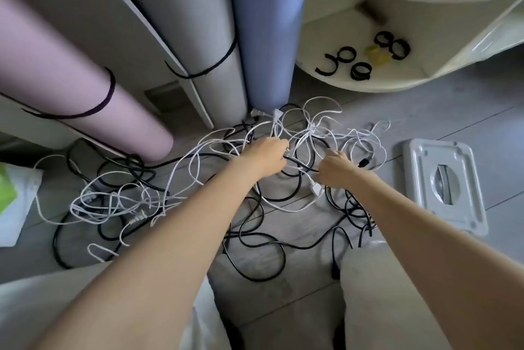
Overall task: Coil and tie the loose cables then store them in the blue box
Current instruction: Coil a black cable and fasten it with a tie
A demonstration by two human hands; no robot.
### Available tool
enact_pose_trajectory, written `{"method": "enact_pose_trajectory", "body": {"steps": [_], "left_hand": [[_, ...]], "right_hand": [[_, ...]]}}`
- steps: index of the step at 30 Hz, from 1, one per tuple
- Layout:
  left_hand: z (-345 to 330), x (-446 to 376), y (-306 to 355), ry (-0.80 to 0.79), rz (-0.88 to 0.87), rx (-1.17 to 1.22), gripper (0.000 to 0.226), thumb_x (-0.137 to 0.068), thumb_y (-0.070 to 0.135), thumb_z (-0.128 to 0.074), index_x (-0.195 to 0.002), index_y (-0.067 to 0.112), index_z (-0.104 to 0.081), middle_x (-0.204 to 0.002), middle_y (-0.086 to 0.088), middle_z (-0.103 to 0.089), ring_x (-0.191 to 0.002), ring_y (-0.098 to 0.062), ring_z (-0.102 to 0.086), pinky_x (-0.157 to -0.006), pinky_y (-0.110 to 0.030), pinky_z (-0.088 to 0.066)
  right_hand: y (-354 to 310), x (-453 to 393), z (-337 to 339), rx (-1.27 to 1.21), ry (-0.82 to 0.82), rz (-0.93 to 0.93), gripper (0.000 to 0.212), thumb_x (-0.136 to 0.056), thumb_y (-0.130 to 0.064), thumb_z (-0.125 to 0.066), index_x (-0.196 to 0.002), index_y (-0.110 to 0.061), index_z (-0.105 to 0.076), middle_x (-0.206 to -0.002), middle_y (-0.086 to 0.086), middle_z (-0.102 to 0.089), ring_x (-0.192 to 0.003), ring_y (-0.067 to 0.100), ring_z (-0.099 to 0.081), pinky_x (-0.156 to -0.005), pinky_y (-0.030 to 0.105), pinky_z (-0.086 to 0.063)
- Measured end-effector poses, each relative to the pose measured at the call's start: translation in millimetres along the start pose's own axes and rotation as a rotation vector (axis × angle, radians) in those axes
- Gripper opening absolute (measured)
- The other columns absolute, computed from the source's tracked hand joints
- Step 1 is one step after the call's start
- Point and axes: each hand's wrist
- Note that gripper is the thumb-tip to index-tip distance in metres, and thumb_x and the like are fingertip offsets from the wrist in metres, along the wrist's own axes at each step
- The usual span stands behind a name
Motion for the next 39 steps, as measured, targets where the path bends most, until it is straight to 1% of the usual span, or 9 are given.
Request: {"method": "enact_pose_trajectory", "body": {"steps": [7,10,13,18,23,27,31,35,39], "left_hand": [[-8,2,-10,0.035,-0.003,0.007,0.031,-0.086,0.006,-0.043,-0.114,0.007,-0.054,-0.121,-0.012,-0.056,-0.109,-0.034,-0.054,-0.087,-0.037,-0.044],[-7,2,-10,0.064,0.004,0.007,0.035,-0.086,0.005,-0.043,-0.119,0.008,-0.054,-0.125,-0.011,-0.056,-0.111,-0.033,-0.054,-0.091,-0.041,-0.044],[-3,4,0,0.044,-0.013,0.005,0.040,-0.087,0.003,-0.043,-0.126,0.007,-0.049,-0.130,-0.011,-0.050,-0.115,-0.032,-0.052,-0.093,-0.042,-0.043],[30,17,29,0.115,-0.092,0.001,0.052,-0.088,0.003,-0.047,-0.138,0.010,-0.037,-0.146,-0.007,-0.037,-0.130,-0.028,-0.039,-0.102,-0.038,-0.035],[86,51,62,0.233,0.032,0.101,0.027,-0.092,0.016,-0.048,-0.118,0.011,-0.054,-0.119,-0.016,-0.060,-0.112,-0.033,-0.054,-0.083,-0.031,-0.041],[143,92,71,0.396,-0.100,0.313,0.023,-0.097,0.014,-0.044,-0.099,0.000,-0.063,-0.094,-0.024,-0.060,-0.087,-0.030,-0.055,-0.061,-0.030,-0.029],[190,129,91,0.648,-0.173,0.462,0.022,-0.097,0.013,-0.044,-0.088,0.004,-0.063,-0.071,-0.006,-0.049,-0.054,-0.001,-0.041,-0.050,-0.013,-0.030],[233,156,89,0.902,-0.172,0.888,0.034,-0.095,0.010,-0.044,-0.064,0.020,-0.051,-0.049,0.014,-0.043,-0.053,-0.003,-0.036,-0.050,-0.017,-0.027],[247,171,63,1.011,-0.026,0.870,0.035,-0.095,0.009,-0.042,-0.062,0.021,-0.047,-0.049,0.006,-0.037,-0.052,-0.010,-0.027,-0.048,-0.024,-0.021]], "right_hand": [[-4,10,-12,-0.076,-0.063,-0.323,0.045,-0.096,-0.036,-0.038,-0.133,-0.011,-0.044,-0.147,0.018,-0.029,-0.139,0.033,-0.017,-0.114,0.048,-0.009],[-4,16,-15,-0.098,-0.115,-0.339,0.031,-0.096,-0.030,-0.033,-0.086,-0.004,-0.048,-0.094,0.015,-0.050,-0.096,0.028,-0.045,-0.112,0.046,-0.017],[-11,25,-4,-0.276,-0.018,-0.200,0.016,-0.091,-0.014,-0.044,-0.085,-0.002,-0.053,-0.087,0.012,-0.058,-0.075,0.025,-0.050,-0.075,0.032,-0.047],[-36,61,74,-0.593,0.003,0.037,0.014,-0.085,-0.010,-0.057,-0.086,0.001,-0.066,-0.054,0.003,-0.044,-0.044,0.016,-0.038,-0.044,0.022,-0.030],[-58,125,143,-0.652,0.214,0.171,0.021,-0.081,-0.004,-0.054,-0.061,-0.006,-0.053,-0.054,0.008,-0.041,-0.046,0.018,-0.033,-0.046,0.023,-0.025],[-60,190,178,-0.878,0.325,0.407,0.021,-0.083,-0.001,-0.059,-0.064,-0.008,-0.057,-0.051,-0.003,-0.046,-0.047,0.012,-0.032,-0.048,0.022,-0.026],[-70,235,207,-1.061,0.518,0.506,0.022,-0.084,0.002,-0.058,-0.075,-0.014,-0.046,-0.063,0.004,-0.047,-0.055,0.014,-0.041,-0.055,0.023,-0.034],[-54,244,196,-0.642,0.563,0.363,0.025,-0.080,0.005,-0.058,-0.074,-0.015,-0.045,-0.065,0.004,-0.056,-0.058,0.016,-0.052,-0.049,0.012,-0.041],[-37,227,181,-0.373,0.784,0.226,0.007,-0.081,-0.005,-0.060,-0.084,-0.003,-0.066,-0.083,0.012,-0.065,-0.081,0.029,-0.059,-0.075,0.034,-0.046]]}}
Point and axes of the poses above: each hand's wrist, its own x-axis away from the middle knuckle, its own z-axis out of the back of the hand, y = z × x
